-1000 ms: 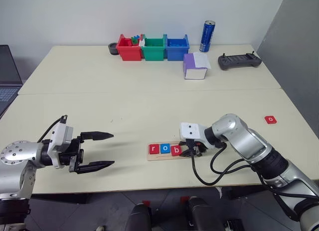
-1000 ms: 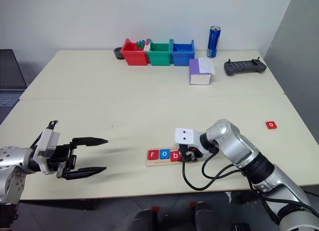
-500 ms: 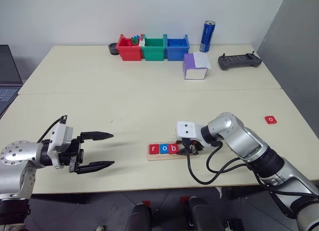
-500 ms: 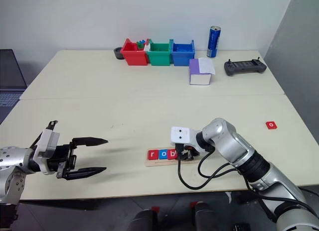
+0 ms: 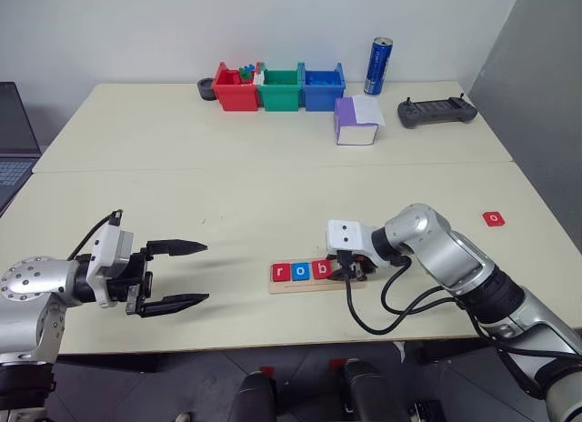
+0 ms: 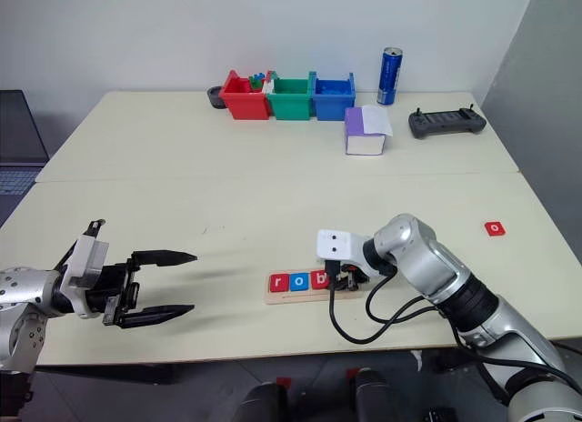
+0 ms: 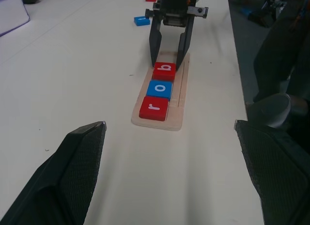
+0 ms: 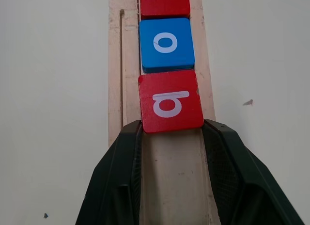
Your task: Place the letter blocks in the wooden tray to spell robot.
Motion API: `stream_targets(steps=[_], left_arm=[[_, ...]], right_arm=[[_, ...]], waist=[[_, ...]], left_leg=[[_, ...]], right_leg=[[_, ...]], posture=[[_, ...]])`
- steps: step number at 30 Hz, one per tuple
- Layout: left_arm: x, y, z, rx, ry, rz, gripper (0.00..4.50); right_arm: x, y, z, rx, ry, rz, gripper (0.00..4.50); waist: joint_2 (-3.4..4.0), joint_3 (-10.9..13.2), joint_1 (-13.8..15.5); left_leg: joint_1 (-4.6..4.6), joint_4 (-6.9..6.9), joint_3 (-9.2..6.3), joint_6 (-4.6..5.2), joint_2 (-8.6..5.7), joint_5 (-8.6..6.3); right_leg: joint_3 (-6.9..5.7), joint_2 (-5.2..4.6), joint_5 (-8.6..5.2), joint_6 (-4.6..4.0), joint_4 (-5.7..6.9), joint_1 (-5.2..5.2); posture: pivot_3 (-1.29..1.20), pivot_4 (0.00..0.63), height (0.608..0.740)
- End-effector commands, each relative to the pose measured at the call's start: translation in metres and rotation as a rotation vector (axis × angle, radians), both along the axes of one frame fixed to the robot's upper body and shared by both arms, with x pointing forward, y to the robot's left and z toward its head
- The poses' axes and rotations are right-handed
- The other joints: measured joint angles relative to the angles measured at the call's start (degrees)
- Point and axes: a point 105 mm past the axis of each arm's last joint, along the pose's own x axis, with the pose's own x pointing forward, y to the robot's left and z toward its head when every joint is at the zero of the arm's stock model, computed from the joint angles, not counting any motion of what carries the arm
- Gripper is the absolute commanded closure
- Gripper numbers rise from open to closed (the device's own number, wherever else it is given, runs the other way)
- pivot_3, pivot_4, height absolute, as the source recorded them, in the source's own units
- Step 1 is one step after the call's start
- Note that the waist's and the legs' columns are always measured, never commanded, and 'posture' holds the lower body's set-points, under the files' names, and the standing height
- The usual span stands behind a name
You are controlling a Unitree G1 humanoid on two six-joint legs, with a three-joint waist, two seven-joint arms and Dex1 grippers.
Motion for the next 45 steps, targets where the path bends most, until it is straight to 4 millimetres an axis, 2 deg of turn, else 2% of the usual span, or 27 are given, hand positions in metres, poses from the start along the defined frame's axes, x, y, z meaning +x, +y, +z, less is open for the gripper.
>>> stream_targets(steps=[1,10,18,34,44,45], left_arm=[[0.0,0.0,0.005,0.008,-0.028,-0.009,0.0],[0.0,0.001,0.005,0.012,-0.027,-0.001,0.0],[0.0,0.0,0.006,0.012,-0.028,-0.001,0.0],[0.0,0.001,0.006,0.013,-0.028,-0.001,0.0],[-0.001,0.002,0.006,0.015,-0.027,0.004,0.0],[-0.001,0.002,0.006,0.016,-0.026,0.004,0.0]], right_arm=[[0.004,0.002,0.013,0.021,-0.044,0.009,3.03],[0.002,0.009,0.007,0.015,-0.035,0.014,3.03],[0.001,0.019,0.009,0.022,-0.041,0.027,3.03],[0.003,0.015,0.007,0.019,-0.04,0.021,3.03],[-0.003,0.017,0.005,0.01,-0.048,0.101,3.03],[-0.004,0.017,0.005,0.013,-0.044,0.103,2.68]], waist=[[0.0,0.0,0.0],[0.0,0.0,0.0],[0.0,0.0,0.0],[0.0,0.0,0.0],[0.0,0.0,0.0],[0.0,0.0,0.0]], left_leg=[[0.0,0.0,0.0,0.0,0.0,0.0],[0.0,0.0,0.0,0.0,0.0,0.0],[0.0,0.0,-0.01,0.0,0.0,0.0],[-0.01,-0.01,-0.01,0.0,0.0,0.0],[-0.01,-0.01,-0.01,0.0,0.0,0.0],[-0.01,-0.01,-0.01,0.0,0.0,0.0]], right_leg=[[0.0,0.0,0.0,0.0,0.0,0.0],[0.0,0.0,0.0,-0.01,0.0,0.0],[-0.01,0.0,0.0,-0.01,0.0,-0.01],[-0.01,0.0,0.0,0.0,0.0,-0.01],[-0.01,0.0,0.0,-0.01,-0.01,-0.01],[-0.01,0.0,0.0,0.0,-0.01,-0.01]], posture=[[0.0,0.15,0.74],[0.0,0.15,0.74],[0.0,0.15,0.74],[0.0,0.15,0.74],[0.0,0.15,0.74],[0.0,0.15,0.74]])
